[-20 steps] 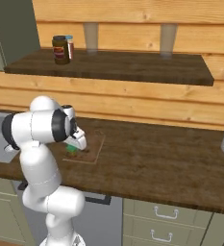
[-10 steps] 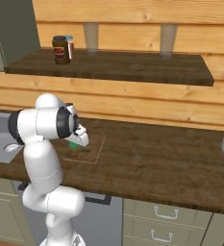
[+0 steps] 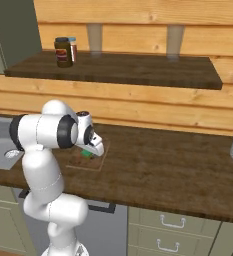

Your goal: Pick up the sponge from the counter and clean the cutting board by briefly scrubbing or pressing down on the cutting board. Once finished, release the sponge.

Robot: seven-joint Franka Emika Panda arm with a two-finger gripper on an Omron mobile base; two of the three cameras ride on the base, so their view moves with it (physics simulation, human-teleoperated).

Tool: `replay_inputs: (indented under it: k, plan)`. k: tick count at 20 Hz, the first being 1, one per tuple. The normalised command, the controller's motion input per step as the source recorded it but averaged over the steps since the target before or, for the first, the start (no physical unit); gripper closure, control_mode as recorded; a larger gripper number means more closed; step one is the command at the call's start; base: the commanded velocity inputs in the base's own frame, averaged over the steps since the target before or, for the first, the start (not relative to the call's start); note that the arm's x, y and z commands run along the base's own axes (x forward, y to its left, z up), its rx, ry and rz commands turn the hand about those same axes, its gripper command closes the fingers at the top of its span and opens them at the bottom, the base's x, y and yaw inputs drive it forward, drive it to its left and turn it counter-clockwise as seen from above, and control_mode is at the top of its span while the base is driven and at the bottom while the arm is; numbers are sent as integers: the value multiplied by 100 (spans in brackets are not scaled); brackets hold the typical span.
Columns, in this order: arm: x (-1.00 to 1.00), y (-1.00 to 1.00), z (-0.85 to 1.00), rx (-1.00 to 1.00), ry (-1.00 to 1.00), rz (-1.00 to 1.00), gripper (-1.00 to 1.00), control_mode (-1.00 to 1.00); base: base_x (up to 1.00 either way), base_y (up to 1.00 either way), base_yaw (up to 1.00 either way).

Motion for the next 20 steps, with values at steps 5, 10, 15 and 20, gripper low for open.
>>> replay_inputs:
  k: [5, 10, 15, 20]
  plan:
    - [9, -62, -8, 2, 0, 0, 100, -100, 0, 0, 0]
    - [22, -55, -2, 4, 0, 0, 100, -100, 0, 0, 0]
    - [17, -11, -80, -16, 5, 1, 100, -100, 0, 0, 0]
    - [23, -33, -13, 1, 0, 0, 100, -100, 0, 0, 0]
